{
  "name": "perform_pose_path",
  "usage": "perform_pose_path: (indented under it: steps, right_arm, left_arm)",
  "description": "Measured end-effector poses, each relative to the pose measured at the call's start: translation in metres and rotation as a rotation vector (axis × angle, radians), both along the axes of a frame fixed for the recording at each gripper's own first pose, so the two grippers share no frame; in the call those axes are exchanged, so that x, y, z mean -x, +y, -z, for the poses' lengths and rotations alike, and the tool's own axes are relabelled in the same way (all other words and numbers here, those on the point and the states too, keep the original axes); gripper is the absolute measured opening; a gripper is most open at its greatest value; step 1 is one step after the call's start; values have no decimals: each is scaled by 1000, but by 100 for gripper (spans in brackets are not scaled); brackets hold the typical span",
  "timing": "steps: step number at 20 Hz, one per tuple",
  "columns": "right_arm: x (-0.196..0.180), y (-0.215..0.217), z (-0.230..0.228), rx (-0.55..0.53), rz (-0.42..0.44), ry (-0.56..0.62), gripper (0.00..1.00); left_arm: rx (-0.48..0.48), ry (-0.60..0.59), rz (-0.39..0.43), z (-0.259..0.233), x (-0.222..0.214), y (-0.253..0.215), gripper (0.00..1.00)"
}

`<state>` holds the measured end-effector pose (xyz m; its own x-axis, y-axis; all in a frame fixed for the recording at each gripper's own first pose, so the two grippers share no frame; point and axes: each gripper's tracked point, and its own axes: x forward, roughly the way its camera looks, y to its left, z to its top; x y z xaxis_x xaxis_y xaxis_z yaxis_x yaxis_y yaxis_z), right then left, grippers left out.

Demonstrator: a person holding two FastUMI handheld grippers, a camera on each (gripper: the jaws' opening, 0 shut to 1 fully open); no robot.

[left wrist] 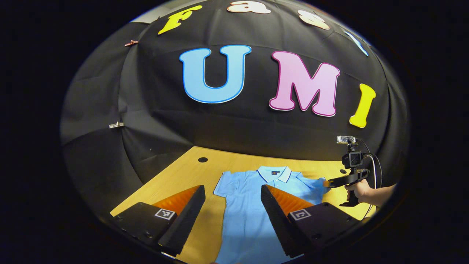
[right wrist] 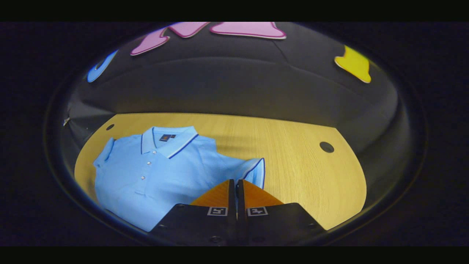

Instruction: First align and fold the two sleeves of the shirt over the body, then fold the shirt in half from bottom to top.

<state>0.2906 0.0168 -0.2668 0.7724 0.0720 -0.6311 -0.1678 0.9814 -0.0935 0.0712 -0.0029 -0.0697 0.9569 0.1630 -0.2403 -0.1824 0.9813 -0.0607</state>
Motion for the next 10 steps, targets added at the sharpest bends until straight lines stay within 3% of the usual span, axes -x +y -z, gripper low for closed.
perform_pose_path:
  steps: [1, 2, 10]
  right_arm:
    - [-1, 14, -6, 12, -29, -14, 5]
    - [0, 29, -10, 25, -62, -25, 0]
    - [31, 172, -11, 154, -382, -70, 0]
  left_arm:
    - [4, -2, -6, 1, 2, 4, 97]
    - [7, -3, -11, 2, 5, 8, 97]
    - [44, 11, -63, 21, 24, 39, 97]
